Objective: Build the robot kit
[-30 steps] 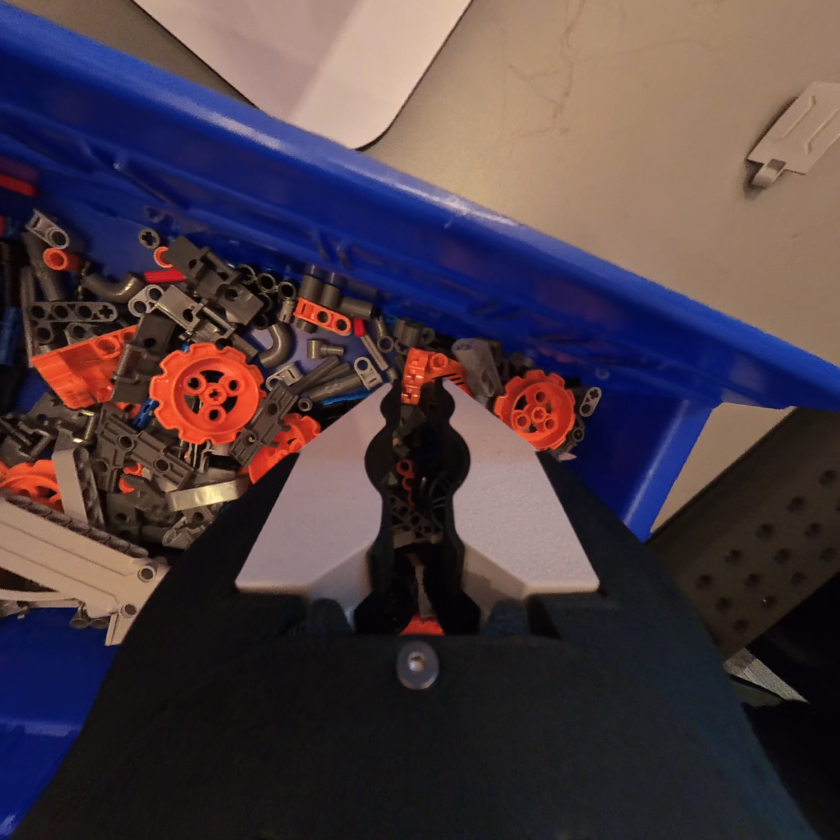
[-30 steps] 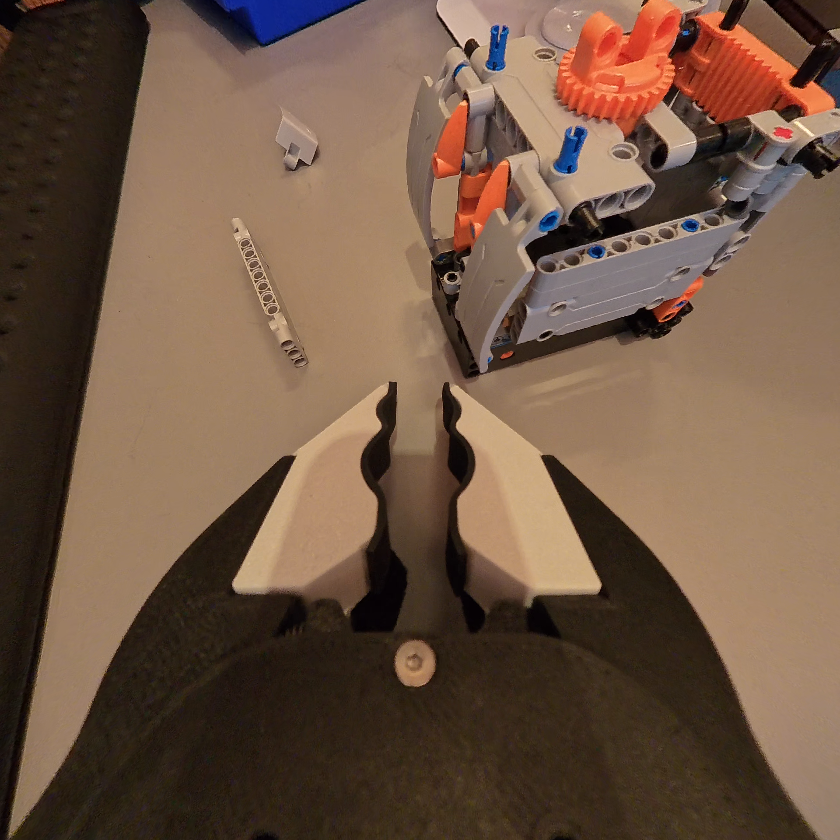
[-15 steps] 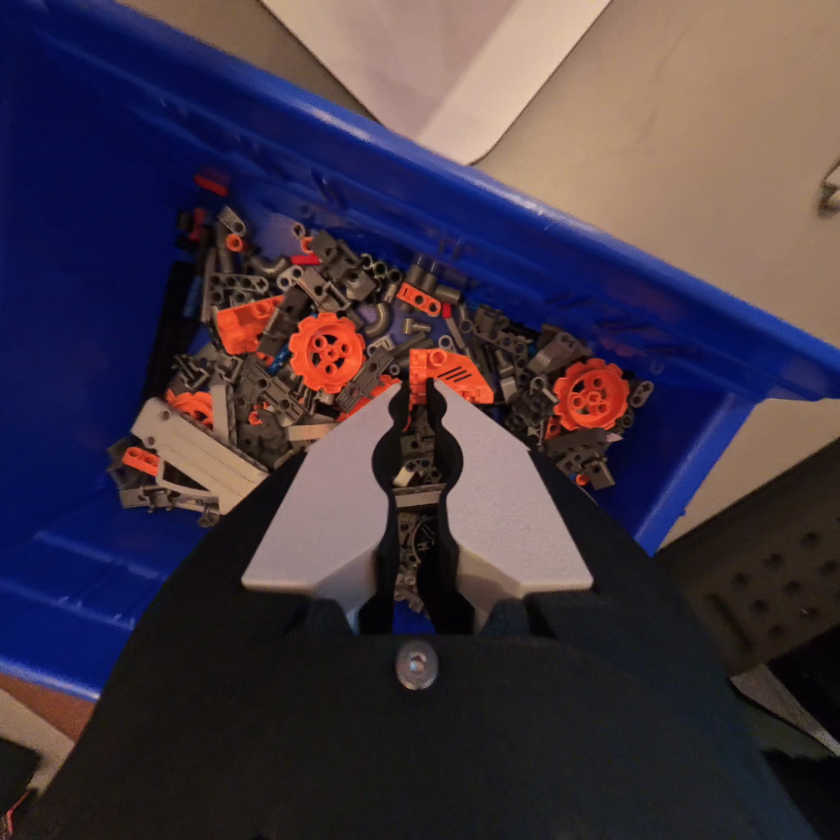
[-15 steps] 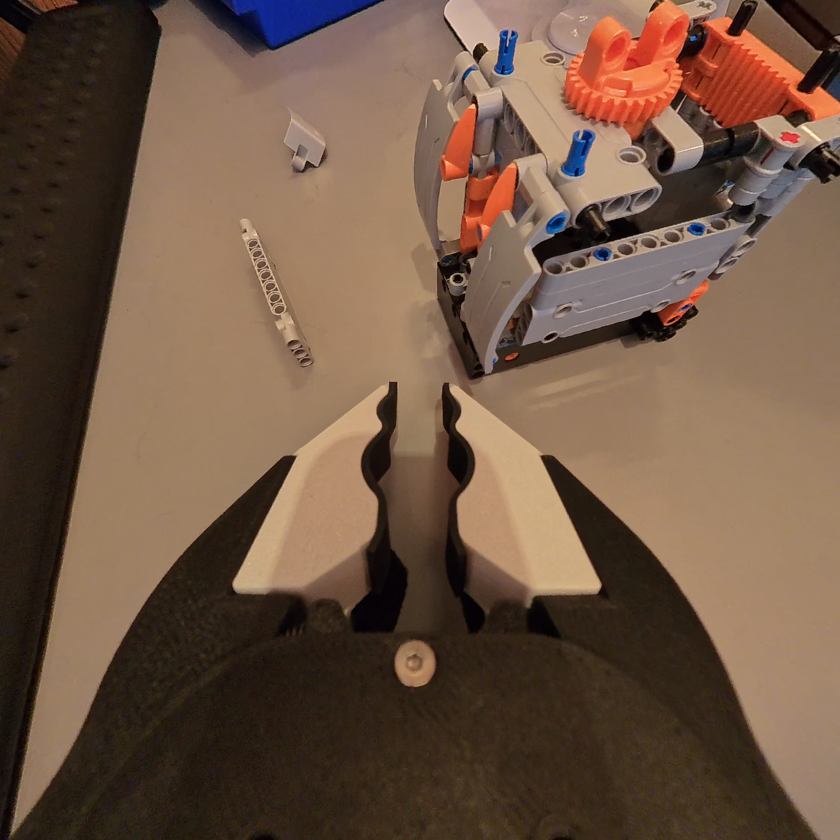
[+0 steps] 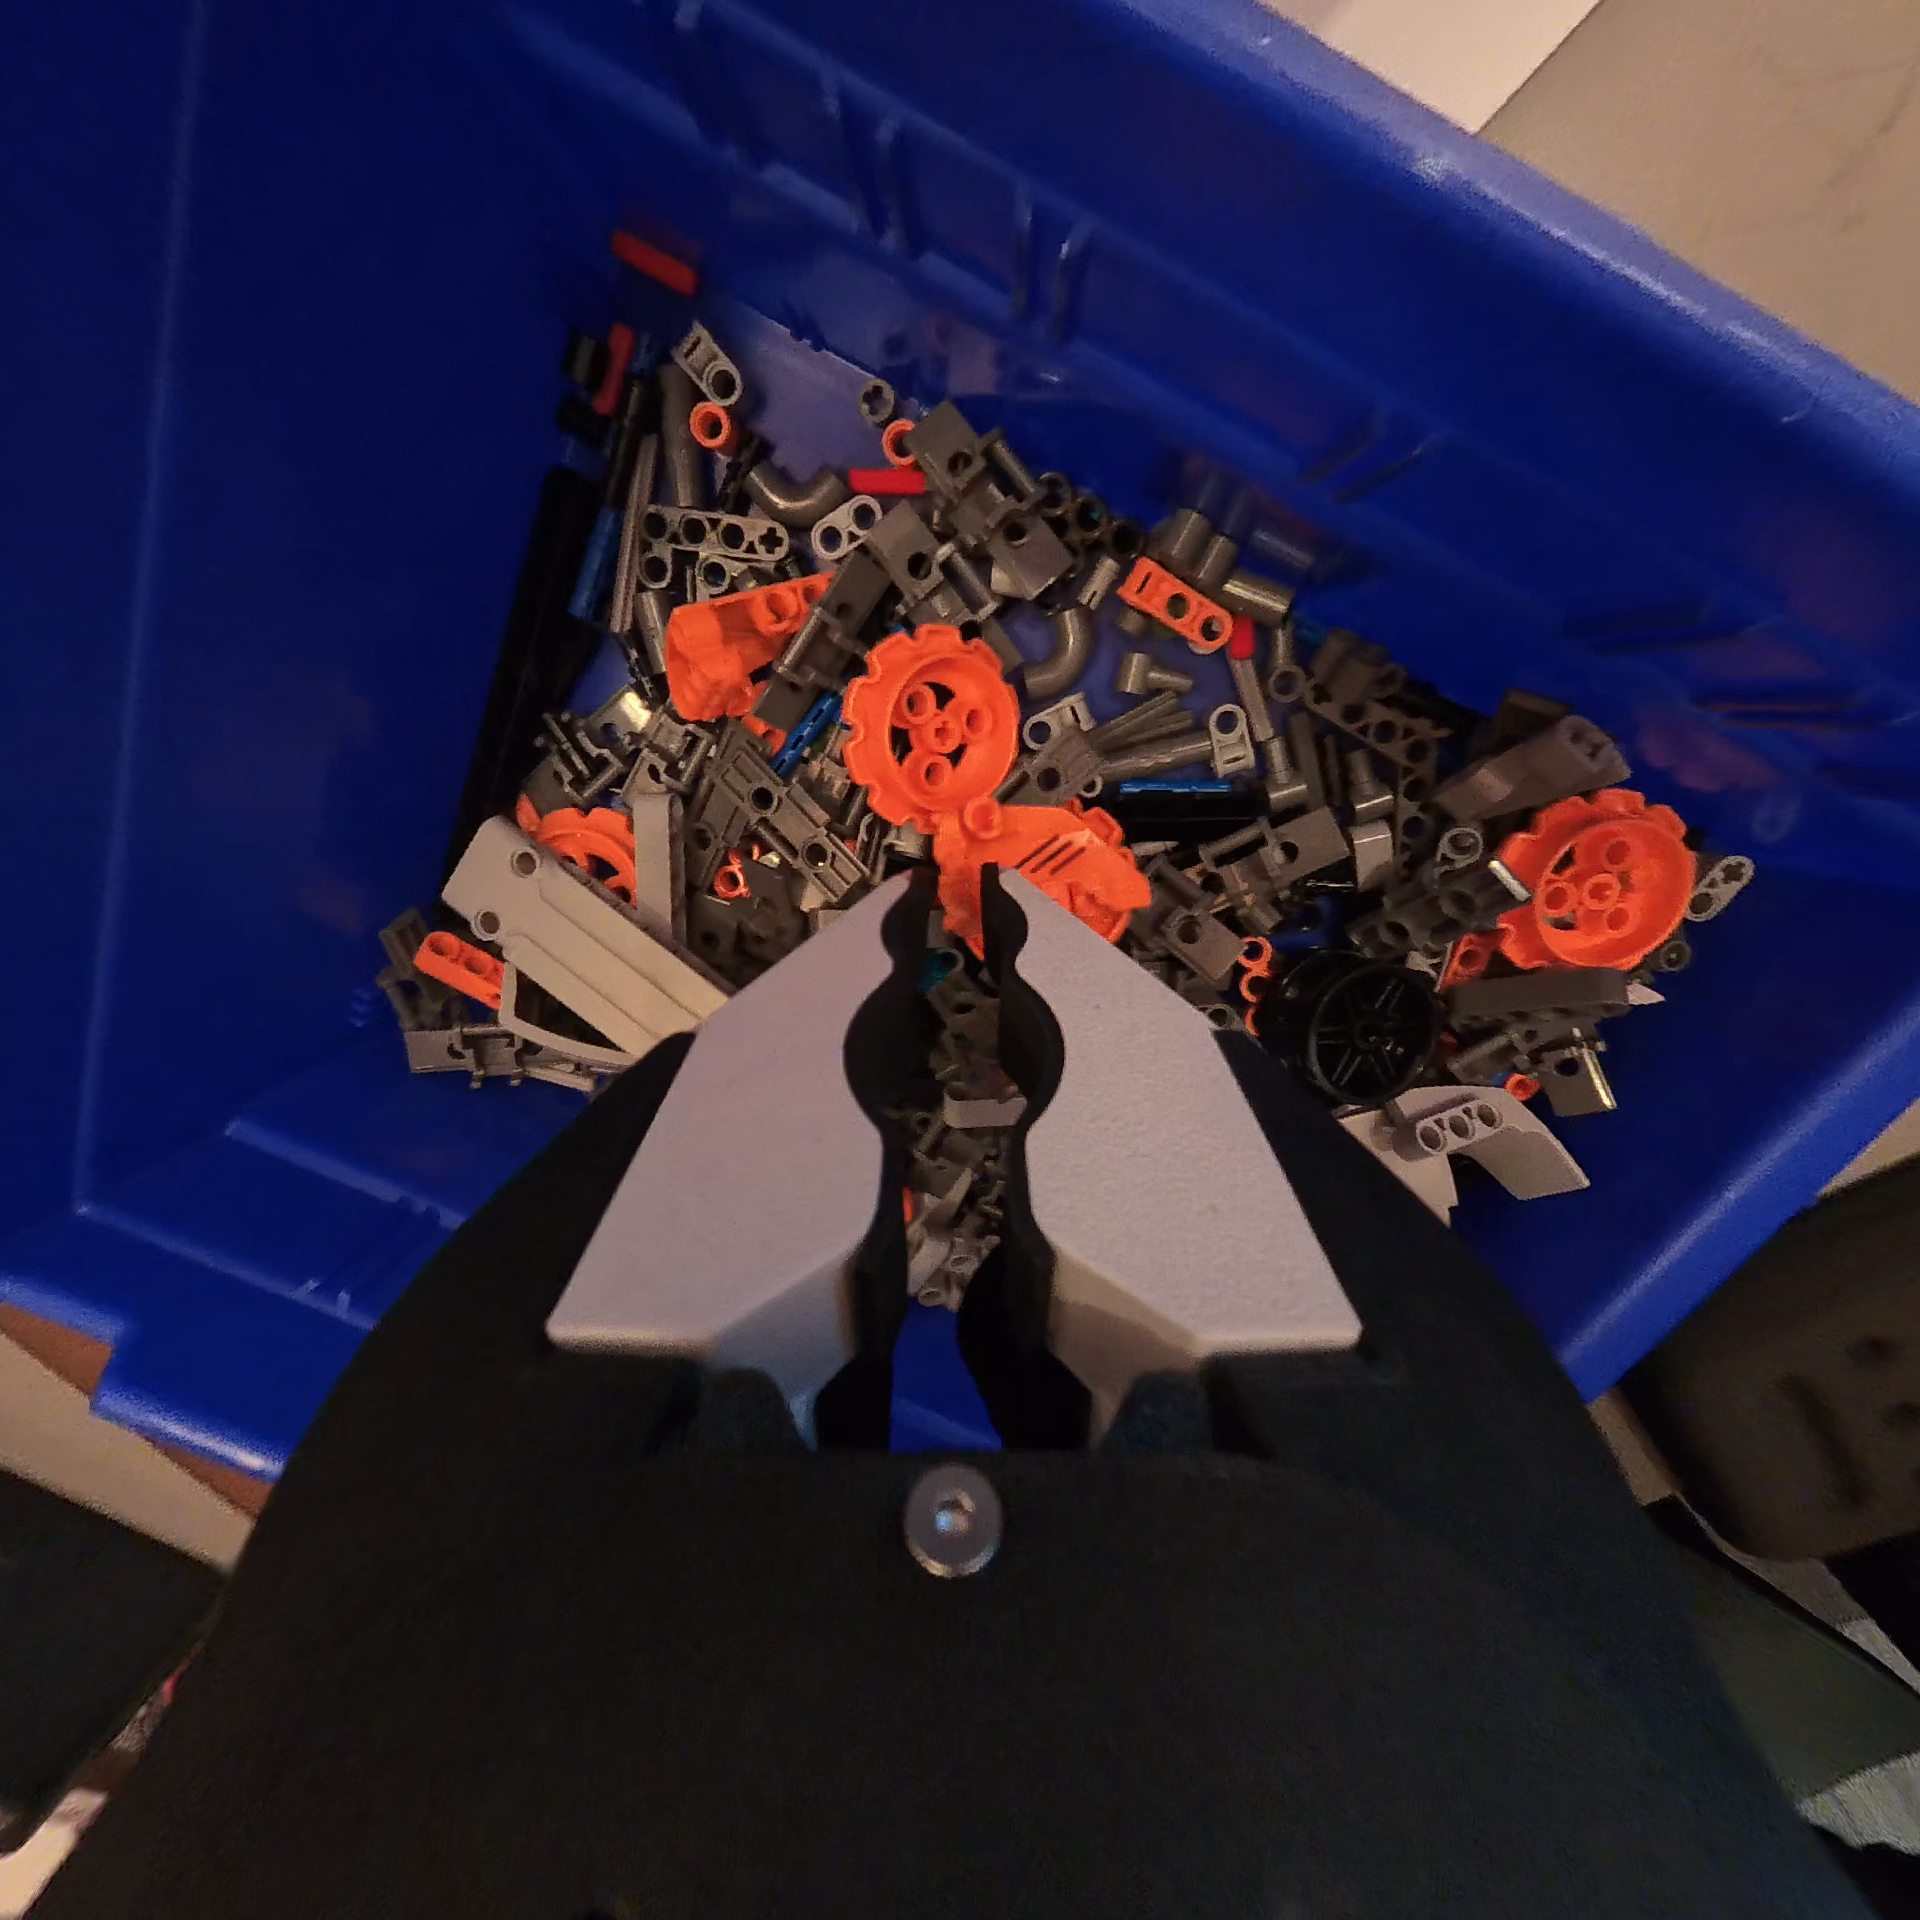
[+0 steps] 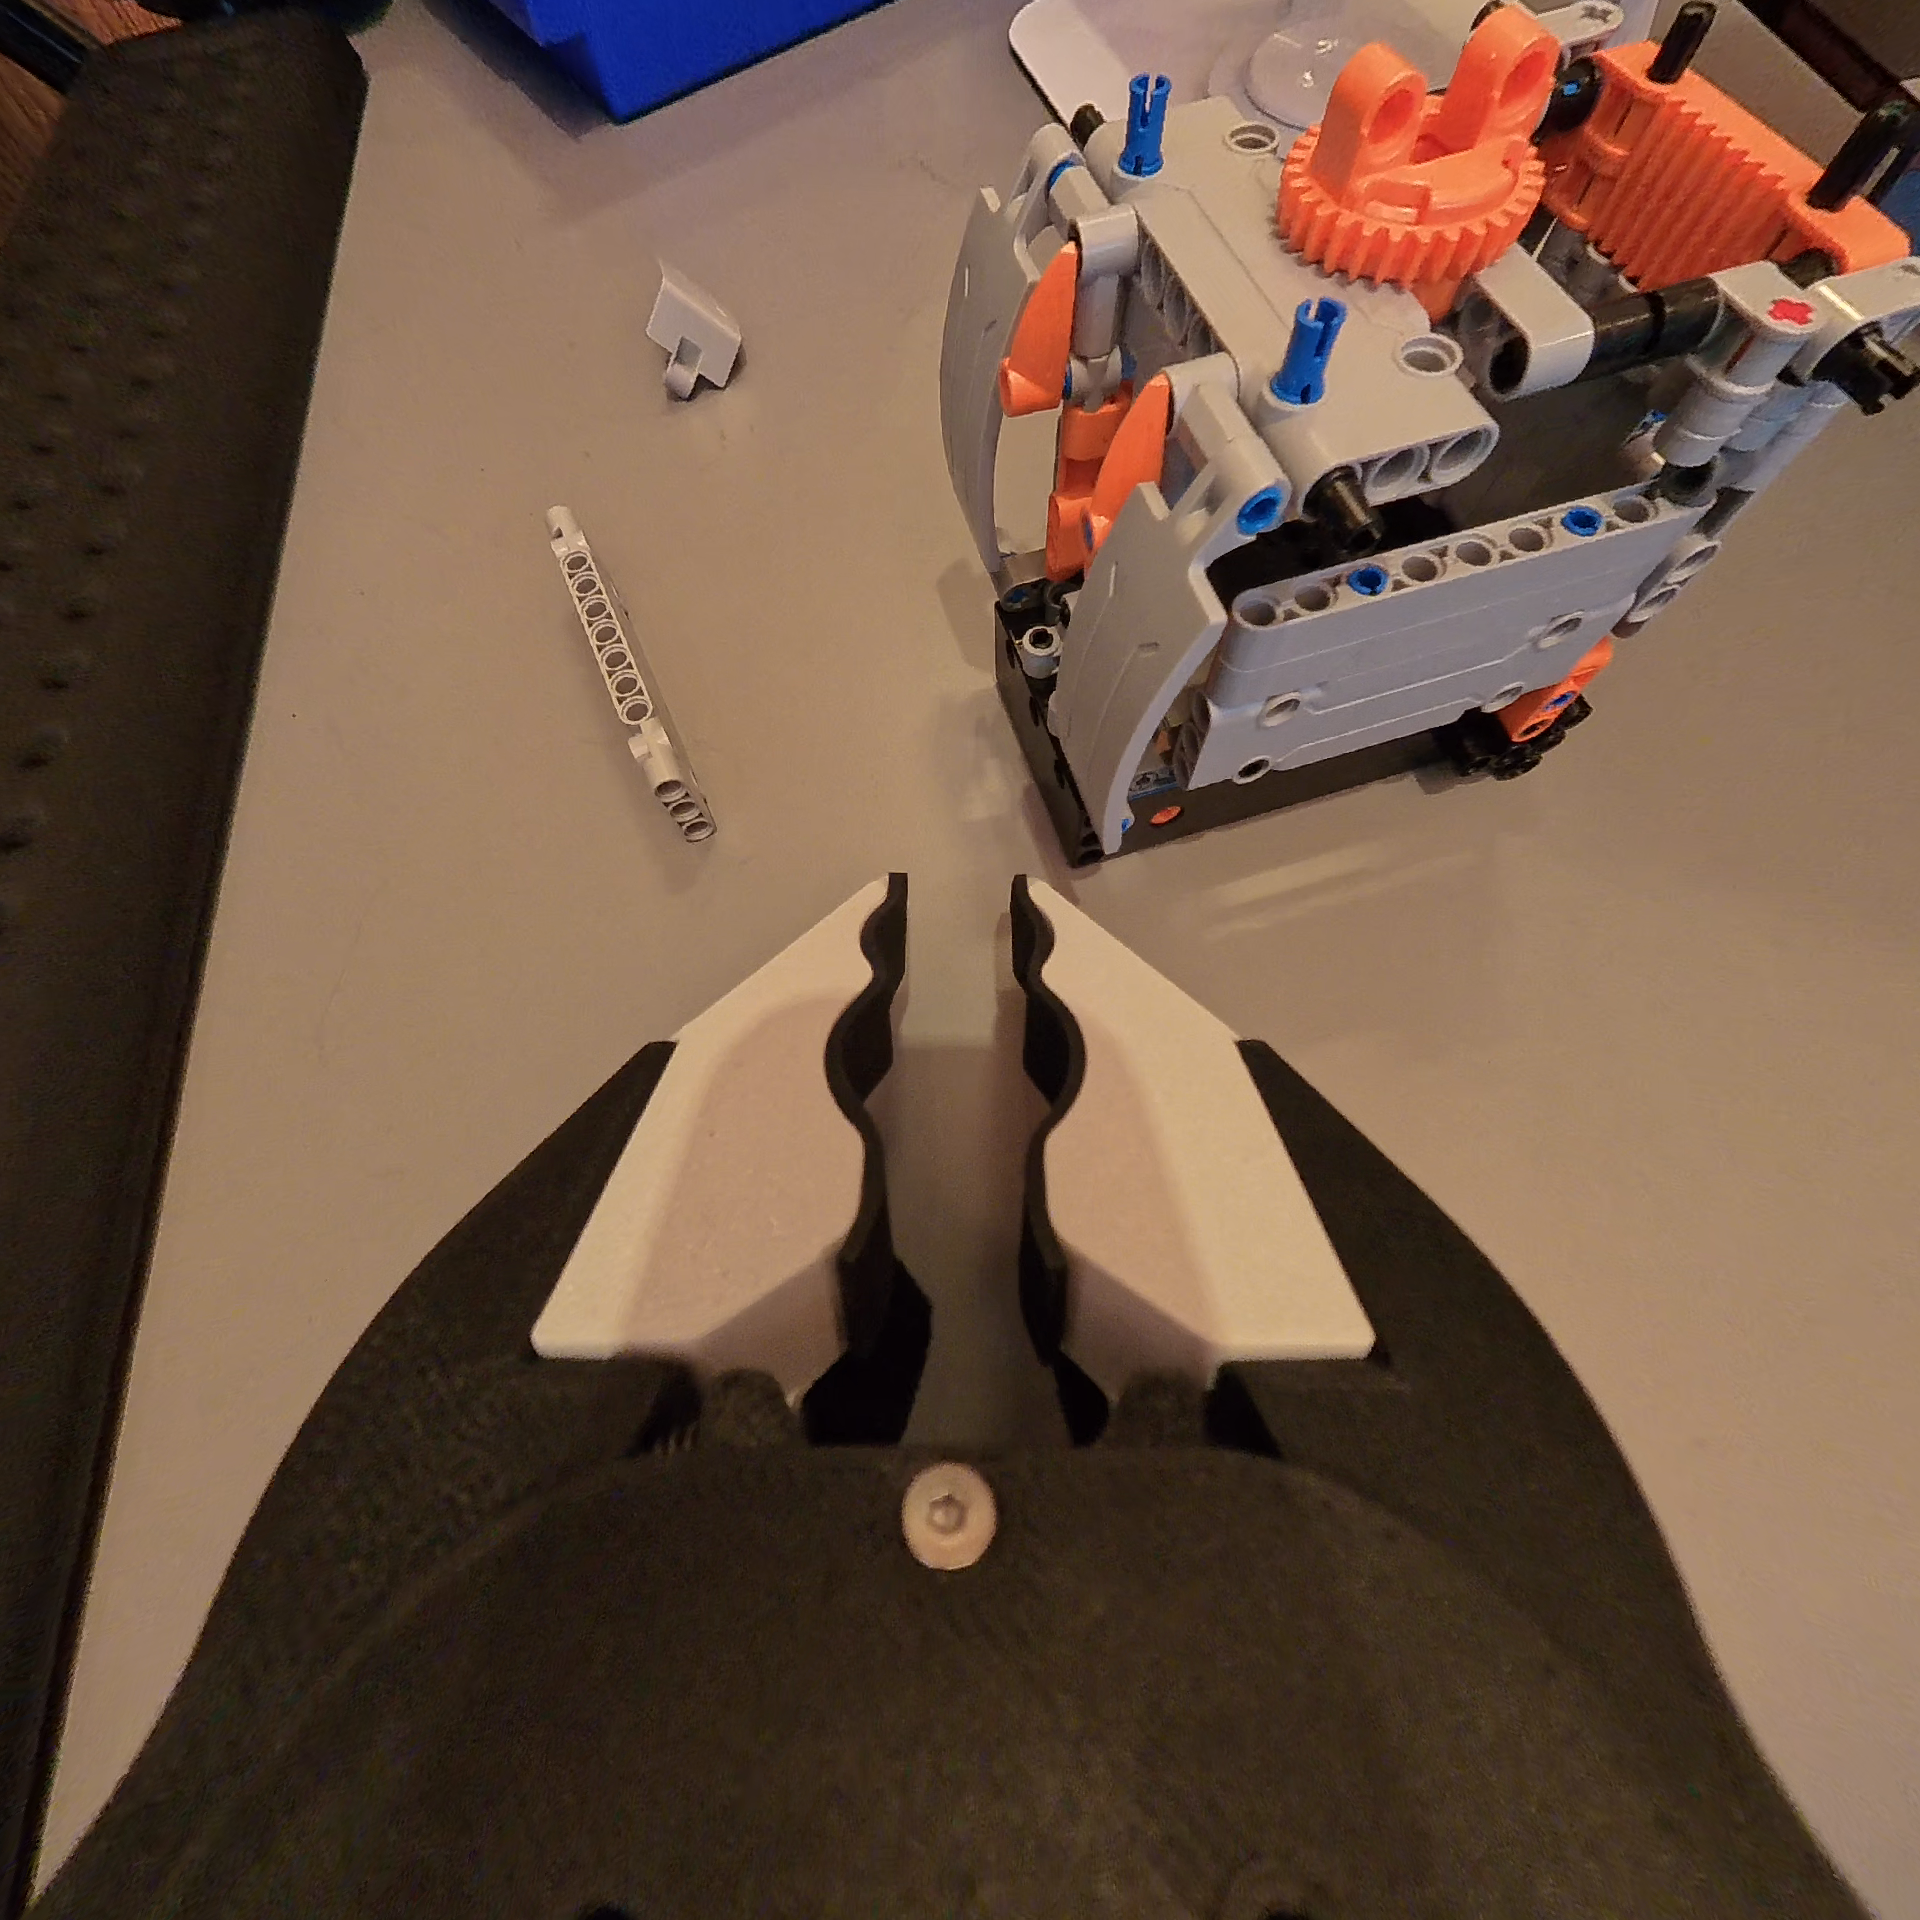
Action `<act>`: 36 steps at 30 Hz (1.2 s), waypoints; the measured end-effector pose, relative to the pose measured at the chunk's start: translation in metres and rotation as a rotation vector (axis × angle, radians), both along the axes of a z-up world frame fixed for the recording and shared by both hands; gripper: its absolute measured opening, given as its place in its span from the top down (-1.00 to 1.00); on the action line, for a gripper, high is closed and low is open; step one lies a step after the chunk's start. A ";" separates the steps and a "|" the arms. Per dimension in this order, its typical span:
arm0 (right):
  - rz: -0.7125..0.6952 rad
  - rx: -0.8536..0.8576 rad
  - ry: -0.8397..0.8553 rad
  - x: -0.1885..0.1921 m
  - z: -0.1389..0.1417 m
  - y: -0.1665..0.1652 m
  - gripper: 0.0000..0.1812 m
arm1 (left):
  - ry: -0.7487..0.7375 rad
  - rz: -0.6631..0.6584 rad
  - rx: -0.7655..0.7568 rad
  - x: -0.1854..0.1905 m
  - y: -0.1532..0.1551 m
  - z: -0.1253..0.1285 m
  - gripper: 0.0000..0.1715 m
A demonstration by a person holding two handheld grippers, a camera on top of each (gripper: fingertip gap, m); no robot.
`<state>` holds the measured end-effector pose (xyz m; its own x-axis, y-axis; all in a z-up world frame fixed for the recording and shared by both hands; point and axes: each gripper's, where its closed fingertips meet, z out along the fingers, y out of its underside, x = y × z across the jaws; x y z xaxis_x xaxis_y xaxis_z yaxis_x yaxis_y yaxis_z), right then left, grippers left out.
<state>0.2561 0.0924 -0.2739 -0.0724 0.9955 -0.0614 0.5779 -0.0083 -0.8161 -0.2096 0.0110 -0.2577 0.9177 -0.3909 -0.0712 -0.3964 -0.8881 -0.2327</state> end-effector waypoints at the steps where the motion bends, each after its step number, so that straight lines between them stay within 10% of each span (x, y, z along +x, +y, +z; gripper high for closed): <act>1: 0.000 0.000 0.000 0.000 0.000 0.000 0.80 | 0.016 0.001 0.003 -0.001 0.000 0.001 0.90; 22: -0.018 -0.015 -0.018 -0.001 -0.003 0.003 0.80 | -0.133 -0.336 -0.134 0.067 -0.034 0.000 0.69; 36: -0.019 -0.019 -0.019 -0.001 -0.003 0.003 0.80 | -0.031 -0.242 -0.065 0.039 -0.007 -0.007 0.82</act>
